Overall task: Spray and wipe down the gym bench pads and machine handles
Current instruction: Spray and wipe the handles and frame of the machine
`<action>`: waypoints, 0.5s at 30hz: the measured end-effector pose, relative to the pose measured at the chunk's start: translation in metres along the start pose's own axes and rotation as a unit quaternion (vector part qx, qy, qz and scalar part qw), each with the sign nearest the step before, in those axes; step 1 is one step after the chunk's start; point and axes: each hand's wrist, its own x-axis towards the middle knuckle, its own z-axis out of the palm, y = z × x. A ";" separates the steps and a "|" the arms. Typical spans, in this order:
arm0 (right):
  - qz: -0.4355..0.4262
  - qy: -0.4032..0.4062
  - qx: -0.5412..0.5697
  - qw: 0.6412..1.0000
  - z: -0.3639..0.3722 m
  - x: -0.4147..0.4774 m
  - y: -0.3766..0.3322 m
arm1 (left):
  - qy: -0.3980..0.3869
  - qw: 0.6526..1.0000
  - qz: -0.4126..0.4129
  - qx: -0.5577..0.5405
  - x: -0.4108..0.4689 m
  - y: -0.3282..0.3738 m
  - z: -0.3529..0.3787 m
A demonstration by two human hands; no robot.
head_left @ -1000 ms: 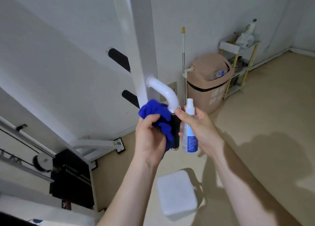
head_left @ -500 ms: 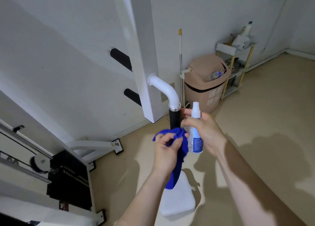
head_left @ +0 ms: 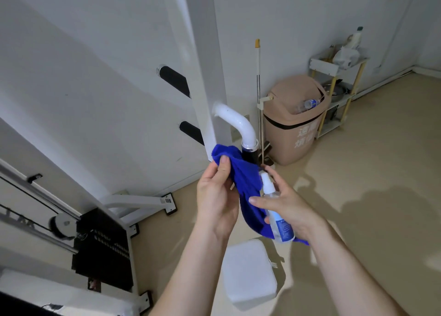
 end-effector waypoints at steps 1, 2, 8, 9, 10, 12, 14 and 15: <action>-0.003 0.020 -0.021 1.000 -0.002 0.003 0.002 | 0.008 0.999 -0.015 -0.032 0.001 -0.001 -0.001; -0.010 0.052 -0.044 0.998 -0.003 0.006 0.003 | 0.015 0.998 -0.027 -0.057 0.002 -0.003 -0.002; -0.107 0.298 -0.005 0.949 -0.012 0.005 -0.027 | 0.037 0.994 -0.033 -0.094 0.008 -0.007 -0.001; -0.119 0.316 0.071 0.938 -0.014 0.006 -0.041 | 0.046 0.996 -0.016 -0.077 0.012 -0.006 -0.001; -0.130 0.316 0.136 0.930 -0.015 0.008 -0.056 | 0.055 0.997 -0.003 -0.051 0.015 -0.007 0.000; -0.149 0.294 0.193 0.924 -0.006 0.019 -0.076 | 0.062 0.997 0.022 0.028 0.020 -0.012 0.008; -0.146 0.281 0.147 0.937 0.011 0.033 -0.077 | 0.062 0.988 0.048 0.135 0.023 -0.024 0.016; -0.141 0.286 0.107 0.942 0.018 0.039 -0.071 | 0.058 0.979 0.059 0.185 0.025 -0.029 0.019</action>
